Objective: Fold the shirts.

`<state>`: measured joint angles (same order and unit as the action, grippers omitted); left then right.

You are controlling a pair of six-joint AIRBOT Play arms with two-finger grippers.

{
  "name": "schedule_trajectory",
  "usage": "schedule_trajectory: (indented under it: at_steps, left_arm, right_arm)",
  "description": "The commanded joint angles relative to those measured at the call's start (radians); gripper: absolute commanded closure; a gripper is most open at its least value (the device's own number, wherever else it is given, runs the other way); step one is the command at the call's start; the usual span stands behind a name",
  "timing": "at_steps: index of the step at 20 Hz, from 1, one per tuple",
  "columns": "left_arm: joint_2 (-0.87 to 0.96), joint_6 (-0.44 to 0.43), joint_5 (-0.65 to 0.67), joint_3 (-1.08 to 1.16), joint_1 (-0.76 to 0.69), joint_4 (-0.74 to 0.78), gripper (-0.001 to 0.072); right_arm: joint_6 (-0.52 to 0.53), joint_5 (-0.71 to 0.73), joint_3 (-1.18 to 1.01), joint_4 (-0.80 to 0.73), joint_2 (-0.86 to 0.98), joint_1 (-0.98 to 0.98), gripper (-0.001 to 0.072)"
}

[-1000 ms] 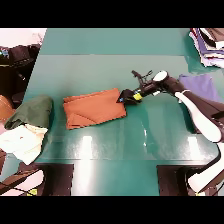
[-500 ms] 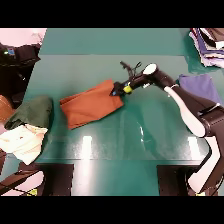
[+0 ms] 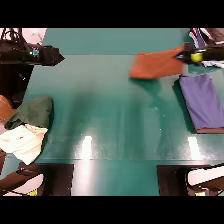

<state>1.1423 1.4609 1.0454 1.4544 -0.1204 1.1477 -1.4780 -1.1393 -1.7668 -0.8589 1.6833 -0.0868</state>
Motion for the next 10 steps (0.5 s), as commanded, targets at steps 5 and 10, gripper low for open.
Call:
schedule_trajectory:
  at_steps: [5, 10]
  left_arm:
    - [0.000, 0.006, -0.024, 0.000, -0.026, -0.007, 0.0684]
    - [0.000, 0.006, -0.019, 0.000, -0.026, -0.007, 0.0684]
  right_arm:
    - [-0.020, 0.038, -0.006, 0.038, -0.051, -0.273, 0.0697]
    - [-0.016, -0.008, -0.159, 0.048, -0.059, -0.272, 0.0697]
